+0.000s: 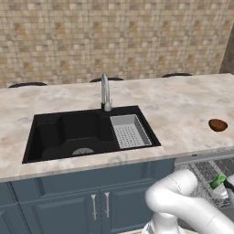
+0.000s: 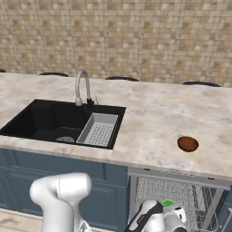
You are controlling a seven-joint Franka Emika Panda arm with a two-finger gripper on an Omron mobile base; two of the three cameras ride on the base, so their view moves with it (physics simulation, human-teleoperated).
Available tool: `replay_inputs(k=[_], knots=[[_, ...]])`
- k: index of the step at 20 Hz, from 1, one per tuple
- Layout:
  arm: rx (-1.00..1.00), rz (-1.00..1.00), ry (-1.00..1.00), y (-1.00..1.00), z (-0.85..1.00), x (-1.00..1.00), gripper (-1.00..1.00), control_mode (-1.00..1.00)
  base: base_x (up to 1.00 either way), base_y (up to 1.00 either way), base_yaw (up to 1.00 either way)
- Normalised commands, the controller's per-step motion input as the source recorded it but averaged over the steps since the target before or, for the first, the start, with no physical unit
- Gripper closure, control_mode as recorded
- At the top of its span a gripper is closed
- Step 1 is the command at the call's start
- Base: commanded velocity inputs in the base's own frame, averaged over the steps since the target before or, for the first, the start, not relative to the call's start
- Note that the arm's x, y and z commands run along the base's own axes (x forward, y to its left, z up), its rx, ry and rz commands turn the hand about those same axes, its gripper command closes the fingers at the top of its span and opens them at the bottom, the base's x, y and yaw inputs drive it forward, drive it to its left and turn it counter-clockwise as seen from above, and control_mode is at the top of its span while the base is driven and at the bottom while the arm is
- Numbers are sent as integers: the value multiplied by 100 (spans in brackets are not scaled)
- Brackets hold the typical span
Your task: Pick up the cup and bowl from the counter, place them in the dishwasher, and close the dishwasher door.
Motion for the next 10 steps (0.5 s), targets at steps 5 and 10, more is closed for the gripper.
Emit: replay_inputs(k=[5, 10], knots=[[0, 2, 2, -26, -17, 27, 100, -100, 0, 0, 0], [0, 1, 4, -26, -24, 33, 100, -100, 0, 0, 0]])
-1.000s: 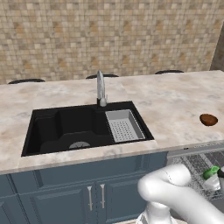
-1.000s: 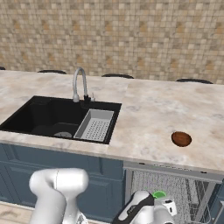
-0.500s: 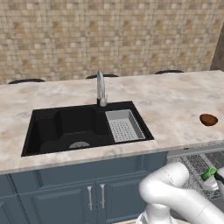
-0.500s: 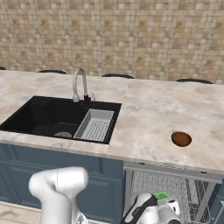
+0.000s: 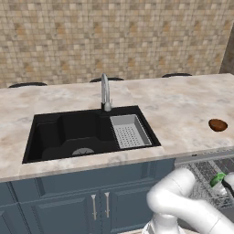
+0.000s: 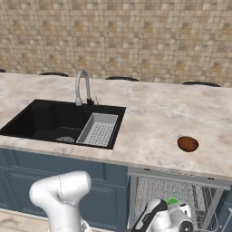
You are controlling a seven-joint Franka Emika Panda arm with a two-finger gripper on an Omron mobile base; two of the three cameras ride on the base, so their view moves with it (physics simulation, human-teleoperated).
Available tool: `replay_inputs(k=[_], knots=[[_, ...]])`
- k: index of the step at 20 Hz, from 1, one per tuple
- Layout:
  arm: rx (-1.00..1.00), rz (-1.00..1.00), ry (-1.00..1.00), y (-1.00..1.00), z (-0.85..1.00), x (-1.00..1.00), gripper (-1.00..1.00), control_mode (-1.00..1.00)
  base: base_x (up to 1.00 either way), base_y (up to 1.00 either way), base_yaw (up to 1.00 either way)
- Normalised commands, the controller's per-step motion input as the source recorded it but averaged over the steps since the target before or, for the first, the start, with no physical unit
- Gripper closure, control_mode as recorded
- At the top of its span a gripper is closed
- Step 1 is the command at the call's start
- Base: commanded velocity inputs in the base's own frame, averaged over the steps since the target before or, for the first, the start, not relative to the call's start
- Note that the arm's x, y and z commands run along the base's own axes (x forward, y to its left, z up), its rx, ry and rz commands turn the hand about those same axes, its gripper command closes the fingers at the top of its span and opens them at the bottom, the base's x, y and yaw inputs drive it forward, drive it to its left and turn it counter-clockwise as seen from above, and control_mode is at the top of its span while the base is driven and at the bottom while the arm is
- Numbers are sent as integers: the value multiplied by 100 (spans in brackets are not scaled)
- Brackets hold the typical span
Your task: Pick up the cup and bowl from the counter, place them in the dishwasher, and close the dishwasher door.
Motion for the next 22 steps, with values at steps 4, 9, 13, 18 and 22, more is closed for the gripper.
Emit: replay_inputs(k=[4, 9, 13, 18, 22], knots=[[0, 1, 7, -26, -43, 33, 100, -100, 0, 0, 0], [0, 2, 7, -29, -43, 37, 100, -100, 0, 0, 0], [0, 2, 6, -29, -39, 34, 100, -100, 0, 0, 0], [0, 3, 2, -21, -52, 12, 100, -100, 0, 0, 0], [0, 4, 0, -12, -67, 0, -100, -100, 0, 0, 0]])
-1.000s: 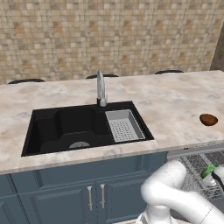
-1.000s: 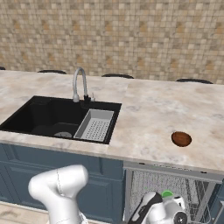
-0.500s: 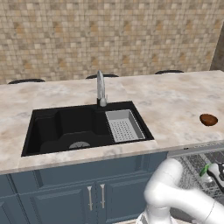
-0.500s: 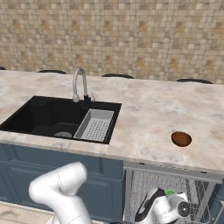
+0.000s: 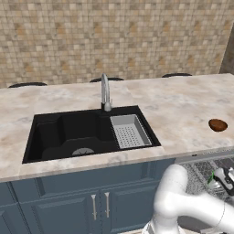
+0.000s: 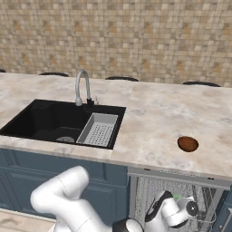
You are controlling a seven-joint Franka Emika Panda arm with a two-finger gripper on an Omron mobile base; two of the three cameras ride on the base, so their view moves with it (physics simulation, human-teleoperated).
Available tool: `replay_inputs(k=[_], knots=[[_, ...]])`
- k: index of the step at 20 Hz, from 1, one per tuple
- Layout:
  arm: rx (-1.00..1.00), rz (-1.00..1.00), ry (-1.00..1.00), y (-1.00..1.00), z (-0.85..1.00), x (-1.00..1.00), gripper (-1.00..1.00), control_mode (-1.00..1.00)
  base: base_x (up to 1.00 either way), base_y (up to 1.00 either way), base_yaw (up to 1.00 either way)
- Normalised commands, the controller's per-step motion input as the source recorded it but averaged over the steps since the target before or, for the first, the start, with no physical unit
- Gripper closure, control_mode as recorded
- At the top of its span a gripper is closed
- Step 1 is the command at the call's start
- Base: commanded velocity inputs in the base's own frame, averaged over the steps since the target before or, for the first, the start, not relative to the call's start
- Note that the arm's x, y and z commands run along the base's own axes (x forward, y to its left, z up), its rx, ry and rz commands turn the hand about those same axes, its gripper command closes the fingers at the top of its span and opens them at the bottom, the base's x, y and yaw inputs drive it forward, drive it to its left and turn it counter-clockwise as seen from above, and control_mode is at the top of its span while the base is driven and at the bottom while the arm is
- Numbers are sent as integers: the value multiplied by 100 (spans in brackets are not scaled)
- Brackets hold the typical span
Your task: Pick up the cup and bowl from the counter, place them in the dishwasher, and close the dishwasher door.
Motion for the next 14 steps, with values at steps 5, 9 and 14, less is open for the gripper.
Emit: replay_inputs(k=[5, 9, 14], knots=[[0, 4, 0, -15, -58, 0, -100, -100, 0, 0, 0], [0, 3, 0, -20, -48, 0, -100, -100, 0, 0, 0], [0, 1, -7, -8, 13, -24, -100, -100, 0, 0, 0]])
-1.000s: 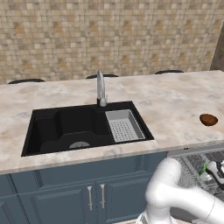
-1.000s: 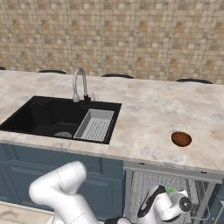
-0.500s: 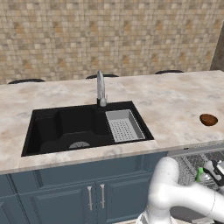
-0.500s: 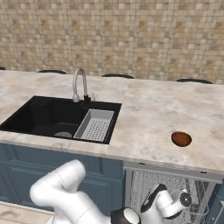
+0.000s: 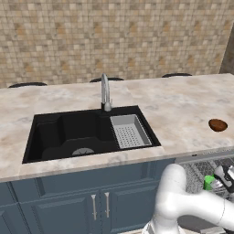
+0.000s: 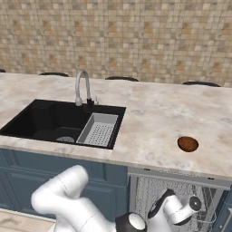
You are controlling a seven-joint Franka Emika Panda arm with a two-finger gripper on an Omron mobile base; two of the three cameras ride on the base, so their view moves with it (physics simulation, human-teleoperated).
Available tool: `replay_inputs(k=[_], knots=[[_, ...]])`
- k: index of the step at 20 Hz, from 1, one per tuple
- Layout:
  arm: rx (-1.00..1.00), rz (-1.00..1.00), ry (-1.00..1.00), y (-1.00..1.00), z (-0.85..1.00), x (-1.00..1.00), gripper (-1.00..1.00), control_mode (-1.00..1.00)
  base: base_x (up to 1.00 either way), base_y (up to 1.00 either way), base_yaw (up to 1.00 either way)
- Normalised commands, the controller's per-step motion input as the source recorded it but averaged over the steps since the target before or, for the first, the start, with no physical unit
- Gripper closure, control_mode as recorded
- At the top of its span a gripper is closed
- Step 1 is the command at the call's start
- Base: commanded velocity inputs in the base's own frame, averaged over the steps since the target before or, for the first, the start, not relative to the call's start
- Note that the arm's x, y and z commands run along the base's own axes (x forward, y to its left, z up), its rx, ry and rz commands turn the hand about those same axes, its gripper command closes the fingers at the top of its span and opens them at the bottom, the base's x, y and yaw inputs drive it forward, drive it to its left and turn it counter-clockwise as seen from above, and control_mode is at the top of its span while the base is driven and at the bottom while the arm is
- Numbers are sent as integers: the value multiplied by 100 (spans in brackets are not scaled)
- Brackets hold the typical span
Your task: Pick up the cup and bowl from the counter, place them in the dishwasher, and close the dishwasher door.
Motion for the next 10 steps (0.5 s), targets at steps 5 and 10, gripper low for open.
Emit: replay_inputs(k=[5, 10], knots=[[0, 0, -9, 0, 55, -33, -100, -100, 0, 0, 0], [0, 0, -5, 0, 41, -27, -100, -100, 0, 0, 0]])
